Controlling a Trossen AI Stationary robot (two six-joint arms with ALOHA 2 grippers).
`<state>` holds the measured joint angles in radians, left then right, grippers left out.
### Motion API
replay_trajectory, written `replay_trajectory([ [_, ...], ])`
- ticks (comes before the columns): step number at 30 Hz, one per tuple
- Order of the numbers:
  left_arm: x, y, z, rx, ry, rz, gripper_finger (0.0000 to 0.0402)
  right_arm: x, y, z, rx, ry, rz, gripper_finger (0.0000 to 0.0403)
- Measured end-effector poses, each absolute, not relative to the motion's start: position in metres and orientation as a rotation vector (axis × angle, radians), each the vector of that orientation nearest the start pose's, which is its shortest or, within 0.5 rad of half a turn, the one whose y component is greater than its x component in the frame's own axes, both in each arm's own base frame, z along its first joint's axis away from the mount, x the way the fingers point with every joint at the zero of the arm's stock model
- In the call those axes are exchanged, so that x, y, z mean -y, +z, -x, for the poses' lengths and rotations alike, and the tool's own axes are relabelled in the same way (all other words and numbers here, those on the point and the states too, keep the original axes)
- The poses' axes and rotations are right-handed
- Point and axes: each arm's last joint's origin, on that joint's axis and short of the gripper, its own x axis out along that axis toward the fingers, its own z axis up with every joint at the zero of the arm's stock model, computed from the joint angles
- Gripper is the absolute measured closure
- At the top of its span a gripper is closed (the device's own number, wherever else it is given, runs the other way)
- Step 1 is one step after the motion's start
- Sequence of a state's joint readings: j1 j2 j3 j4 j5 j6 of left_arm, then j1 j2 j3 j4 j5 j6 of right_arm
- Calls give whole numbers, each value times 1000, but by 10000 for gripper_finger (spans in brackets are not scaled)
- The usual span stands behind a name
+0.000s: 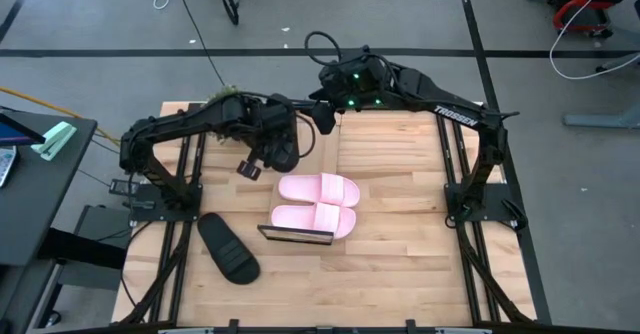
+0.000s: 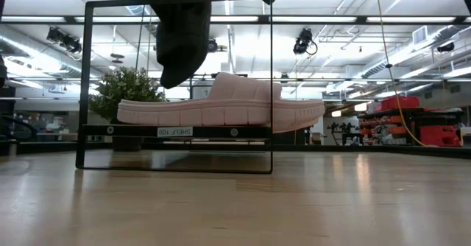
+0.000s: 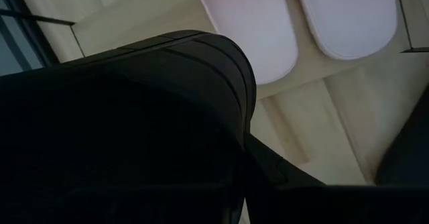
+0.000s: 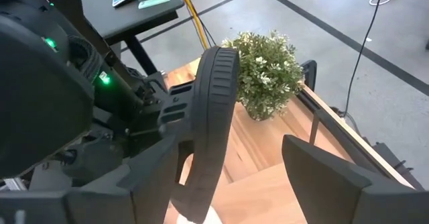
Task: Pick and place slides into the shelf
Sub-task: Put the top black slide on the shelf
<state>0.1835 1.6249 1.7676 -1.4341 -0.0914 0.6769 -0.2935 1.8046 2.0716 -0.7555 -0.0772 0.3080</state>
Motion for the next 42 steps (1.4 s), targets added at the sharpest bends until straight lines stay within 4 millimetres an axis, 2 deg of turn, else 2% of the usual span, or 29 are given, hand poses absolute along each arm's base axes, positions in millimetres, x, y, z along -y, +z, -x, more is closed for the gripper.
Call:
replay_trajectory([
  [13, -62, 370, -294, -1252, -196, -495, 385, 113, 439, -372, -421, -283, -376, 129],
  [22, -61, 371, -296, -1217, -214, -482, 389, 116, 439, -381, -369, -267, -334, 129],
  [31, -62, 372, -297, -1201, -207, -487, 389, 124, 441, -380, -343, -280, -331, 129],
  [42, -63, 372, -298, -1192, -218, -490, 389, 136, 428, -390, -356, -177, -379, 129],
])
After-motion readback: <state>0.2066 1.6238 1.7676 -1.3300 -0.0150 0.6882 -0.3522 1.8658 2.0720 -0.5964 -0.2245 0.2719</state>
